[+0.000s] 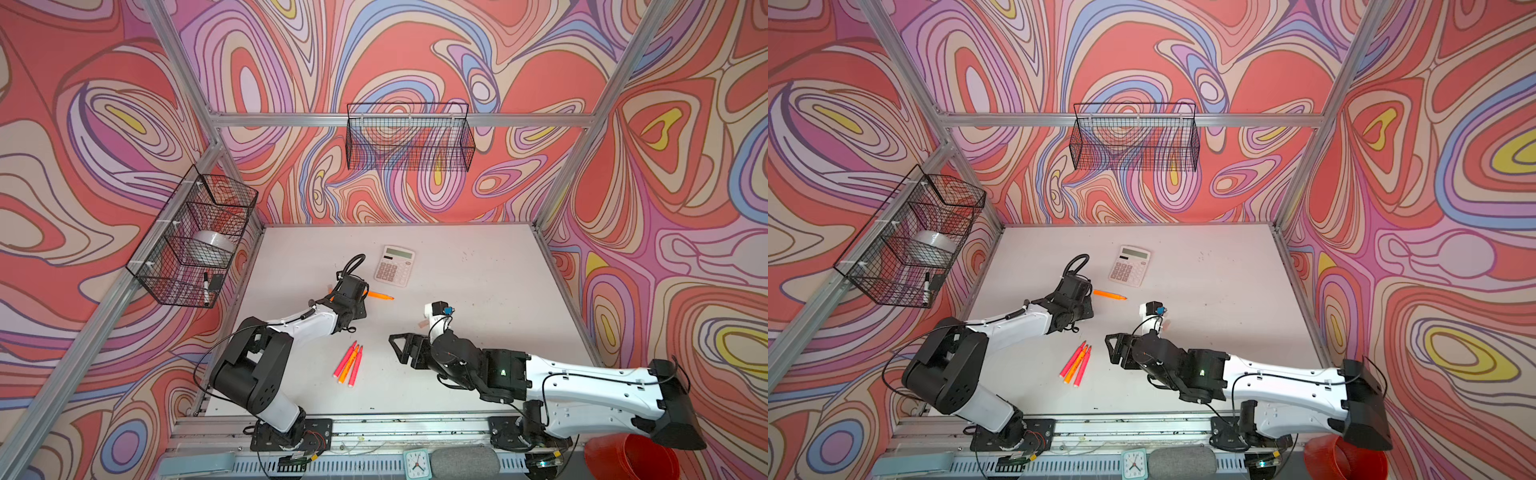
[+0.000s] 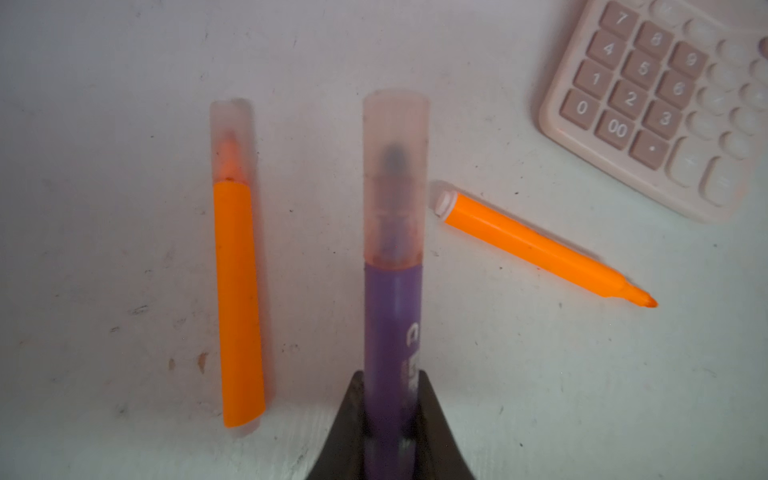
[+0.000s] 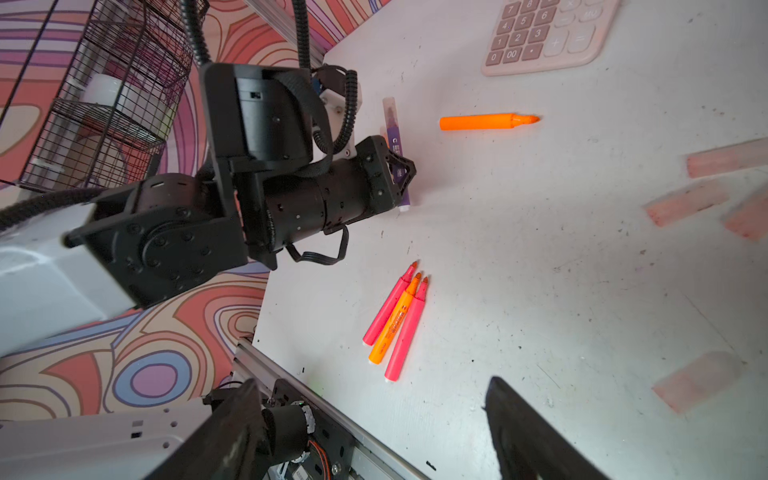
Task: Insert the pens into the pen caps
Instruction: 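Lay the capped purple marker on the table and open the left gripper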
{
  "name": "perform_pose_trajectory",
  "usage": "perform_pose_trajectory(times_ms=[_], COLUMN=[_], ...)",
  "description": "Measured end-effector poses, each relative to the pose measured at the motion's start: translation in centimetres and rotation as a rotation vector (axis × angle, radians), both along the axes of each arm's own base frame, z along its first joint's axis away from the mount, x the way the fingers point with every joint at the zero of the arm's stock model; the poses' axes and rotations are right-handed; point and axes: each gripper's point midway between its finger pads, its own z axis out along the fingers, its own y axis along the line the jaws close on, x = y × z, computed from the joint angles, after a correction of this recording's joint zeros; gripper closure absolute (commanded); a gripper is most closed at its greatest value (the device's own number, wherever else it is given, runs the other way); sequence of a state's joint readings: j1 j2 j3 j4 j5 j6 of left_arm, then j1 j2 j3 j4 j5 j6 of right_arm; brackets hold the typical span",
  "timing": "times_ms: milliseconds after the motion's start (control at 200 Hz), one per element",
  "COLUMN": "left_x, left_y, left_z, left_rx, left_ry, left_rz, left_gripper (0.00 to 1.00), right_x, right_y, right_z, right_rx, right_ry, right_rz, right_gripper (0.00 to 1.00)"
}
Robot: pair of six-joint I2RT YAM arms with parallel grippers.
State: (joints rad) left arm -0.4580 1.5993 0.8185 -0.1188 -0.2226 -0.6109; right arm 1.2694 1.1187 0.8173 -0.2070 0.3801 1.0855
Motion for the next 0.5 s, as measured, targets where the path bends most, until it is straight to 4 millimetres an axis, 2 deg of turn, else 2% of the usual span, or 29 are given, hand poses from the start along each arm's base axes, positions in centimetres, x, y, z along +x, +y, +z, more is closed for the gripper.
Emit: perform_pose_trajectory(times_ms=[160, 320, 355, 386, 501], left_x=[-0.2, -0.5, -0.3, -0.2, 0.3], left_y=[1.1, 1.8, 1.9, 2.0, 2.2], left_z=[-1.4, -2.1, -2.0, -2.0, -1.8], left_rx=[0.021, 0.037, 0.037, 0.037, 0.039], left_ry=[0.053, 0.095, 0.098, 0.098, 0.104], left_rz=[0.040, 0.062, 0.067, 0.070, 0.082], left_gripper=[1.00, 1.00, 1.00, 1.00, 0.99], right_x=[0.0, 0.2, 0.2, 0.3, 0.7], right_y=[0.4, 1.7, 1.6, 1.4, 0.6], right_z=[-0.4, -1.4, -1.6, -1.7, -1.7], right_rx=[-0.029, -0.087, -0.099, -0.109, -0.094], right_ry=[0.009, 0.021, 0.020, 0.016, -0.012], right_rz=[0.006, 0.026, 0.027, 0.021, 0.000], right_gripper=[0.16, 0.15, 0.11, 0.02, 0.02])
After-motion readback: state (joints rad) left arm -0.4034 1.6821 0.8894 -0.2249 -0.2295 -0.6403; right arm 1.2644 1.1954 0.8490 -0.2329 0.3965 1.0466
